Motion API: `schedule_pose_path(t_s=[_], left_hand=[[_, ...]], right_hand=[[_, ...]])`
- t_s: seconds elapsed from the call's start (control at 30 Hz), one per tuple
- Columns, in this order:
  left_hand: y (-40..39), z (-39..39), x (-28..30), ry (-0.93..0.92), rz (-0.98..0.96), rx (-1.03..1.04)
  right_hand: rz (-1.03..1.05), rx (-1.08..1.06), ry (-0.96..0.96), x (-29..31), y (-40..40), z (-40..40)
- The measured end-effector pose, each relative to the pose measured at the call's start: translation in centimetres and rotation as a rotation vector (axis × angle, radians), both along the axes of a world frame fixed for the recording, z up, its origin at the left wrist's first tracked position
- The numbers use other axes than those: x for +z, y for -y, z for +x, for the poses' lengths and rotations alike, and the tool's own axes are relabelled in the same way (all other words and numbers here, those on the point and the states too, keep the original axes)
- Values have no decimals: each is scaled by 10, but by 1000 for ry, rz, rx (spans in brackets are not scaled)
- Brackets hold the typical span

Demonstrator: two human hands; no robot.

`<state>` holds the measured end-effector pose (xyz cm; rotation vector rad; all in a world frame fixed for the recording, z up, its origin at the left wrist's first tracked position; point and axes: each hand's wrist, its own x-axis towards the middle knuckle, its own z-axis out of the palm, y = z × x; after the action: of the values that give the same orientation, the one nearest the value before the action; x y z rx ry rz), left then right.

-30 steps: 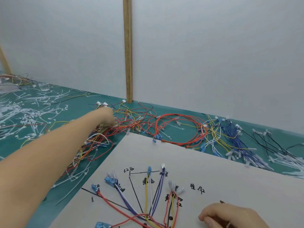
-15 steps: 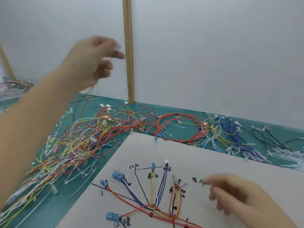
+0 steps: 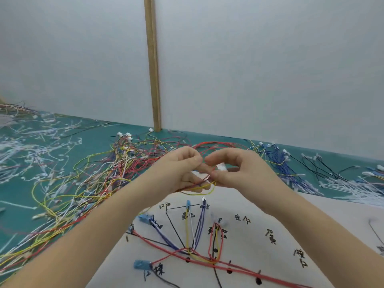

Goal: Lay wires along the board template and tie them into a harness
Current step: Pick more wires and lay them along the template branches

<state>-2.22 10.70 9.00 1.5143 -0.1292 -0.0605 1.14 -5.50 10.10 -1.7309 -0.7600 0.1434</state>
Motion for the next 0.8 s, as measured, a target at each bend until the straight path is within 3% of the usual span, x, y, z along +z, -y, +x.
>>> schedule_pose_path(t_s=[0.13,0.23,0.3,0.4,0.5,0.6,0.8], left_hand=[[-43,4,-16,69,701,-88],[-70,5,-30,52,944,-56],[-87,5,-37,44,1049,-2],[-111,1,-41,80,1075,121],[-126,-1,-44,173,952,222],[-133,3,-46,138,797,246],[-160,9,-51,200,1155,365]], right_hand=[[128,-170,73,2,14,10],[280,-255,29,3,31,23],[259,-301,57,-2,38,30],[257,-365,108,-5,45,38],[321,-388,121,-4,51,45],[340,-464,140,-5,56,49],[558,-528,-11,-6,84,56]])
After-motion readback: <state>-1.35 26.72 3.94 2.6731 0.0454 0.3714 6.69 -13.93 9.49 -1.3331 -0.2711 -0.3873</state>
